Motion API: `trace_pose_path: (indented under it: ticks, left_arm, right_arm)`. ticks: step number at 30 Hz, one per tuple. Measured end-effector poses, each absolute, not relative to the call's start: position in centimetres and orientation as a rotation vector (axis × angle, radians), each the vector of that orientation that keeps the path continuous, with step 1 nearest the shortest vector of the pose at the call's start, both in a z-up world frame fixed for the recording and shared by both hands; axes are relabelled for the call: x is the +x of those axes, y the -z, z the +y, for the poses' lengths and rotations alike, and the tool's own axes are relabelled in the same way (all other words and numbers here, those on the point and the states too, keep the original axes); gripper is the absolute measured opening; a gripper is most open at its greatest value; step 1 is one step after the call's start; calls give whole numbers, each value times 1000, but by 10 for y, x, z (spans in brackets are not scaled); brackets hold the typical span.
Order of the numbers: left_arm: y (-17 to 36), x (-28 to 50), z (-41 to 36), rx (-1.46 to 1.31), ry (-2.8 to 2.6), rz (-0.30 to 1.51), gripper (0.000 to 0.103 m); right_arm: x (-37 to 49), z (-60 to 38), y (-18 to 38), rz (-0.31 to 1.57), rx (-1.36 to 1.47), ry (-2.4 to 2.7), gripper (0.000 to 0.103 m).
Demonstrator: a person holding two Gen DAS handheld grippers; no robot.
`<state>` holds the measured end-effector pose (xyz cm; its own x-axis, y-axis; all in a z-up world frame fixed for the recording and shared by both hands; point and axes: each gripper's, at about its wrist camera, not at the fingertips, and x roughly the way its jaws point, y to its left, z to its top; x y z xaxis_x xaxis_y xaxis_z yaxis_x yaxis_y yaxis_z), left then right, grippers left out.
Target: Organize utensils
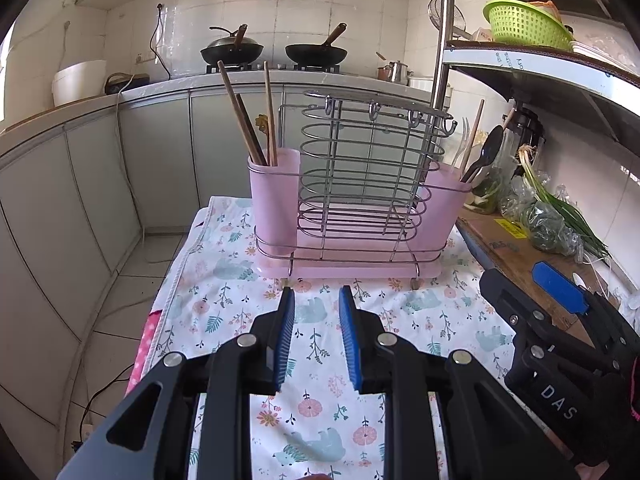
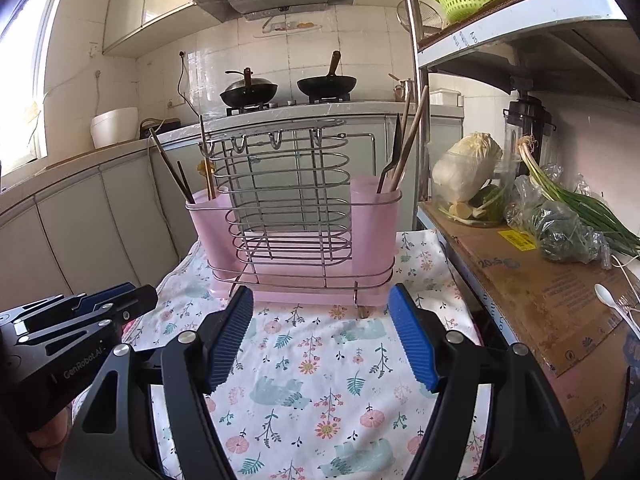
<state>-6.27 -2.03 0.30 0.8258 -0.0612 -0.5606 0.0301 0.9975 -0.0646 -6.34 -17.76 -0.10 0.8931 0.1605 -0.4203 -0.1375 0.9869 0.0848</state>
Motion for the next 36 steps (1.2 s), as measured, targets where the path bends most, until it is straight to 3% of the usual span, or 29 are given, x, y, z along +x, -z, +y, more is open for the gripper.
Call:
trace_pose_path:
  ticks: [36]
  left_arm:
    - [7,-59,-24,-52,52,620,22]
  right_arm:
    - [-56,-176,12,474,53,-164,71]
